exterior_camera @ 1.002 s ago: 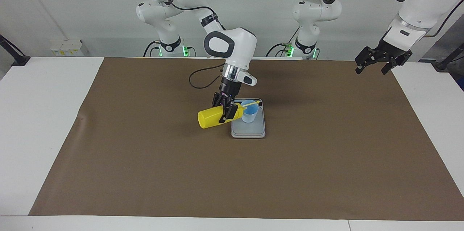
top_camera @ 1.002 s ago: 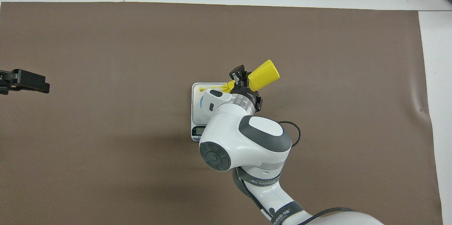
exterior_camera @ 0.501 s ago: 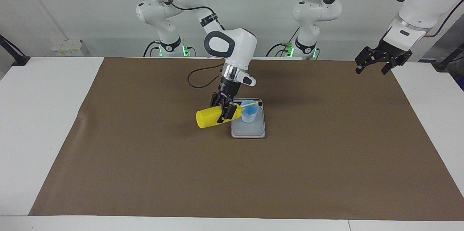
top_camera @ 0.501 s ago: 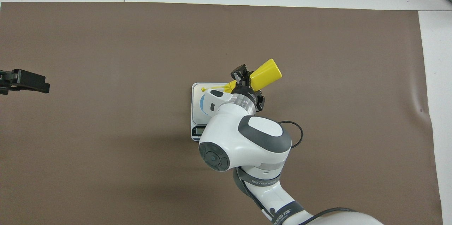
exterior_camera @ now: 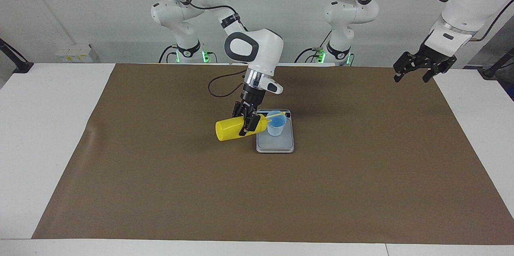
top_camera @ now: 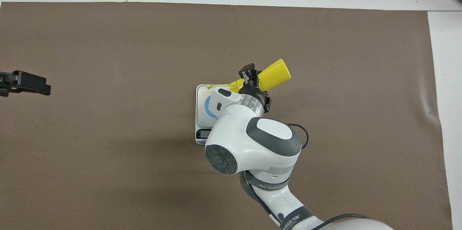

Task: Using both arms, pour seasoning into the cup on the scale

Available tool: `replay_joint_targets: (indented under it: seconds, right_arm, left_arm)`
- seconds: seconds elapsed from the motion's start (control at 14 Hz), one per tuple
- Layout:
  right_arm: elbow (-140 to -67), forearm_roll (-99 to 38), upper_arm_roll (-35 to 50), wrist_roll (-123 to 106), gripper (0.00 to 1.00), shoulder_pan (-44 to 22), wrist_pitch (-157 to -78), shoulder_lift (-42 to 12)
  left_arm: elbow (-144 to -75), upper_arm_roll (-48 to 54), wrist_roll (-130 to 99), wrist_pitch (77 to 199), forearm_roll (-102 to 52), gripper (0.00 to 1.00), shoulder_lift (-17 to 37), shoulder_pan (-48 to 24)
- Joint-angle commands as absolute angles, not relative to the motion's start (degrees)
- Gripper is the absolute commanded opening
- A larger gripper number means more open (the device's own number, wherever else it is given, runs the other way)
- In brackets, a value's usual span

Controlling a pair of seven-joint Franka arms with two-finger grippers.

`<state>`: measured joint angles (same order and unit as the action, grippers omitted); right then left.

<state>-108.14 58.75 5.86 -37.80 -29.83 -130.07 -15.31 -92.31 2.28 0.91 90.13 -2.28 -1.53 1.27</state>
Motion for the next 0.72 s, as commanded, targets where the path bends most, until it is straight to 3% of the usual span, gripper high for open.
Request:
replay_joint_targets:
  seconds: [0.0, 0.64]
  right_arm:
    - [-108.9, 56.54, 6.07, -35.51, 0.0, -28.13, -131.91, -13.45]
    - [-109.16, 31.23, 6.06, -35.77, 0.0, -20.49, -132.54, -7.48]
  left_arm:
    - [-93.87, 2.55, 0.53, 89.91, -2.81, 1.0, -3.08, 1.93]
    - [-93.87, 2.55, 0.53, 89.91, -2.81, 1.0, -3.08, 1.93]
